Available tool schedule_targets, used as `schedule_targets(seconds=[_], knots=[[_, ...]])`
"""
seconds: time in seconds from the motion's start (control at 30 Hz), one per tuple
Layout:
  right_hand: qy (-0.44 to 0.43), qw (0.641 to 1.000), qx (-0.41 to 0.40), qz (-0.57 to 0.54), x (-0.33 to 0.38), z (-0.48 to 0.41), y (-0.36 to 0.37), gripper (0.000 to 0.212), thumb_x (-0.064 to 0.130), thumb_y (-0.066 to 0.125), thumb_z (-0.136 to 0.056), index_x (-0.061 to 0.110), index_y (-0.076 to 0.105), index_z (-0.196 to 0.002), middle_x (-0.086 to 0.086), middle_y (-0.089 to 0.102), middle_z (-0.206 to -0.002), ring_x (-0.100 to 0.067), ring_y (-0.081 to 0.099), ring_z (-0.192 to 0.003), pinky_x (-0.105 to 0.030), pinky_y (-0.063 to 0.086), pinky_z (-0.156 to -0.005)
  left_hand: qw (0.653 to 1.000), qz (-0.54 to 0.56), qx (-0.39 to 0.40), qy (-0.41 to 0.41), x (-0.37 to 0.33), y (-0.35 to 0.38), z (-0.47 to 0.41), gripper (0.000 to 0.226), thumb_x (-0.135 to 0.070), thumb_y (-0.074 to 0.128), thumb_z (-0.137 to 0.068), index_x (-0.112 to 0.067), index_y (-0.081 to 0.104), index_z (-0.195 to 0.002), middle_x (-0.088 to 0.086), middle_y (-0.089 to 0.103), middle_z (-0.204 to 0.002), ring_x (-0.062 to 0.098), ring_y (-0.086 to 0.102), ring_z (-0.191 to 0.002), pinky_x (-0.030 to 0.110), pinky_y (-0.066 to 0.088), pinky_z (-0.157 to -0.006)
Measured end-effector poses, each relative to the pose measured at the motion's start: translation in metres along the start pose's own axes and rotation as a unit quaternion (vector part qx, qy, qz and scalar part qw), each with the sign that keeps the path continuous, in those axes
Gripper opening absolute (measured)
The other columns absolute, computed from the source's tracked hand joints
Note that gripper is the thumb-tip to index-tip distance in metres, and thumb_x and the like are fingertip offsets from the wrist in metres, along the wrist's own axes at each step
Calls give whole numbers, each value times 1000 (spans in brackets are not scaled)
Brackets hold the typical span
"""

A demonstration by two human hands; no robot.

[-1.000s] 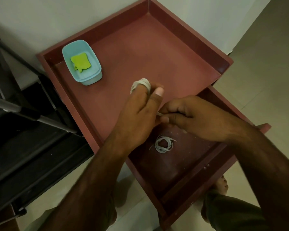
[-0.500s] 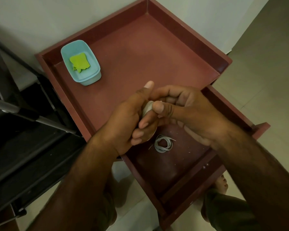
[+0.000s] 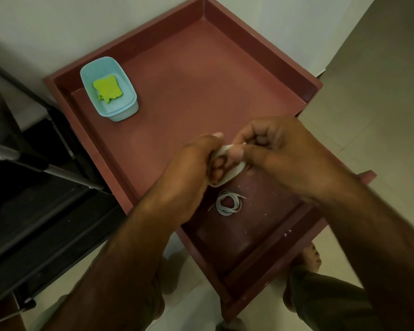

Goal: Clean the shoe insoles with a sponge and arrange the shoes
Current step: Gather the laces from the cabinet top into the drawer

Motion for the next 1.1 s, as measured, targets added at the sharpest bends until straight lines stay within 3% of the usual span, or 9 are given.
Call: schedule_targets(seconds=[0.07,0.2,0.33,0.4,0.6,0.73,0.87,0.97,1.1], knots=[[23,1000,12,-17,-9,4,-18,5,13,73,-92,9,75,-95,-8,77,-82,-26,75,-76,-29,61,-66,997,17,69,0,10,25,6,20,-16,44,-103,-16,50,-84,-2,45,-70,9,41,-63,28,36,-63],[106,992,31,54,-45,16,-37,8,11,69,-95,15,75,-97,-1,78,-86,-19,76,-83,-39,64,-77,978,-195,66,26,44,54,4,19,-30,48,-105,-21,51,-89,-3,51,-76,10,46,-68,32,43,-65],[217,969,36,-111,-79,32,-38,19,11,62,-100,12,73,-116,-8,79,-102,-21,77,-95,-32,63,-75,992,-115,42,18,63,74,-13,24,-31,47,-107,-15,55,-91,-1,48,-73,13,44,-65,29,41,-57],[244,963,28,-111,-94,35,-42,19,18,62,-102,11,75,-113,-10,79,-102,-22,77,-95,-31,63,-76,996,-81,27,11,73,80,-23,22,-23,46,-106,-14,55,-88,-1,48,-71,12,43,-61,27,39,-52],[300,954,-9,-12,-152,29,-60,21,28,66,-100,8,72,-98,-10,78,-100,-21,76,-93,-36,64,-80,998,-6,-22,-65,127,92,-53,21,-11,47,-105,-7,64,-94,4,56,-74,12,51,-65,26,47,-58],[261,960,-22,96,-170,0,-60,11,24,70,-98,16,74,-91,-8,78,-87,-22,77,-82,-38,65,-75,983,24,-161,-86,156,72,-65,20,-24,67,-100,-7,75,-94,7,77,-86,16,71,-75,30,58,-71],[235,946,-14,222,-190,-26,-50,10,30,77,-92,23,76,-86,0,76,-80,-17,72,-71,-34,59,-72,943,-60,-305,-120,180,41,-69,22,-27,75,-93,-6,78,-99,9,78,-90,23,74,-85,31,57,-73],[225,927,9,300,-203,-40,-40,11,34,79,-89,23,78,-92,1,76,-92,-19,71,-90,-36,58,-84,941,-158,-258,-154,187,38,-80,32,-37,76,-91,-8,78,-105,10,78,-97,26,73,-90,35,59,-80],[224,909,19,350,-207,-47,-36,20,30,72,-95,22,75,-112,-3,75,-111,-24,68,-101,-37,58,-90,949,-174,-191,-180,197,35,-83,5,-9,67,-89,-9,68,-84,16,70,-81,36,69,-82,37,49,-66]])
Point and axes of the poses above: each hand's wrist, its own z-axis away from the middle knuckle, its own y-axis out of the palm, x = y × z, the point moved 9 cm from there along -z, towards the middle knuckle
